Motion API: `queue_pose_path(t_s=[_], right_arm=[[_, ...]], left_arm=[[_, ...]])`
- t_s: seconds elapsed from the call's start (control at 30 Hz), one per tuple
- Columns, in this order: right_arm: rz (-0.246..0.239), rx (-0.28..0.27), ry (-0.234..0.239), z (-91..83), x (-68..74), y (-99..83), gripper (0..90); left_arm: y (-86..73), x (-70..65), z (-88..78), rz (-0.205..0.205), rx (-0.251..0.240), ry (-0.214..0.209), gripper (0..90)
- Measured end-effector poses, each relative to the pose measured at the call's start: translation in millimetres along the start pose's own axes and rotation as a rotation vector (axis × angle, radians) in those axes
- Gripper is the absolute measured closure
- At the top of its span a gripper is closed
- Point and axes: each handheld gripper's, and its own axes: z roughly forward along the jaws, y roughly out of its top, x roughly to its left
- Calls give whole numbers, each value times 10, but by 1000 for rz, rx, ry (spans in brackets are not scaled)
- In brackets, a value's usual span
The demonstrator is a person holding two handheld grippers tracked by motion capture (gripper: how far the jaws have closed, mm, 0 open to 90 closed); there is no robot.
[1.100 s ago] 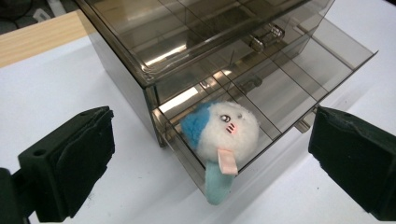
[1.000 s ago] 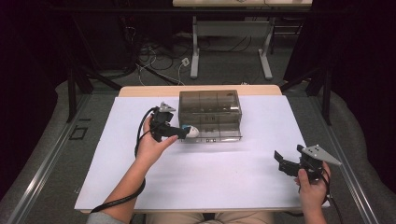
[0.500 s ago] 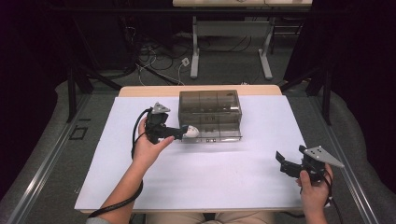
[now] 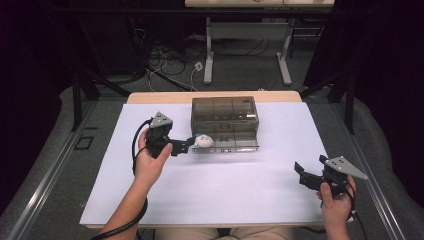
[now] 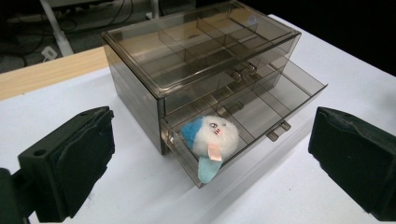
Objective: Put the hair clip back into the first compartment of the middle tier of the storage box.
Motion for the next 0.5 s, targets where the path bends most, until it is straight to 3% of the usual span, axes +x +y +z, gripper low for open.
queue_pose_path(t_s=[0.5], right_arm=[[-1,-7,7,8,18,10,70]], left_arm=[[-138,72,-290,-27,-77,10,6]])
